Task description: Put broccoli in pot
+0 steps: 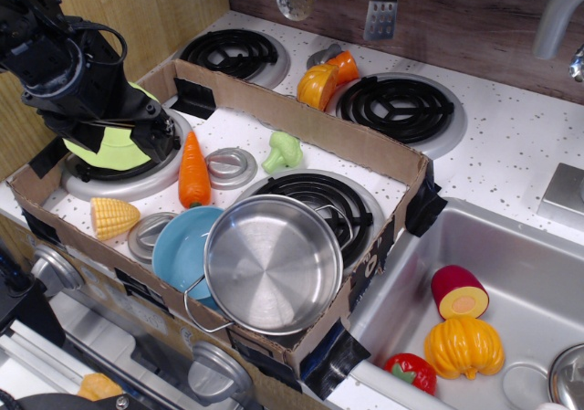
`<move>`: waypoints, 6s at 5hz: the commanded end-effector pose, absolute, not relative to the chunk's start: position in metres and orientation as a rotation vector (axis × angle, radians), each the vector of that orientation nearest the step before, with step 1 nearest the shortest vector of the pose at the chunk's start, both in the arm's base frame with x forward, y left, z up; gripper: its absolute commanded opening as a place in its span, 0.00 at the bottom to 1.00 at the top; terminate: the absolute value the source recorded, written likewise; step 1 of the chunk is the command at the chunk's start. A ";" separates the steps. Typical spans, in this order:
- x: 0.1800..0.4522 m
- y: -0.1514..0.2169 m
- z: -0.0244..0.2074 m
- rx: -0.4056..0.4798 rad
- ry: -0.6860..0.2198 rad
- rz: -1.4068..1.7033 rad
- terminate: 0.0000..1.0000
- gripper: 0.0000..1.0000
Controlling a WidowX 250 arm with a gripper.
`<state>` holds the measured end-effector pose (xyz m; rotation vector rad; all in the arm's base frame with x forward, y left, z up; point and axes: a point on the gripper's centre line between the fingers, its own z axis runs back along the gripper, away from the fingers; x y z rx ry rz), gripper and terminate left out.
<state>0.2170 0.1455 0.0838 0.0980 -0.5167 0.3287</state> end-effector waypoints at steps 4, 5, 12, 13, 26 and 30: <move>0.277 0.121 0.108 0.173 -0.493 0.171 0.00 1.00; 0.286 0.110 0.098 0.166 -0.495 0.146 0.00 1.00; 0.327 0.085 0.025 -0.195 -0.429 -0.094 0.00 1.00; 0.325 0.083 0.016 -0.193 -0.421 -0.096 0.00 1.00; 0.202 -0.003 0.106 0.141 -0.427 0.275 0.00 0.00; 0.214 0.002 0.101 0.106 -0.424 0.249 0.00 1.00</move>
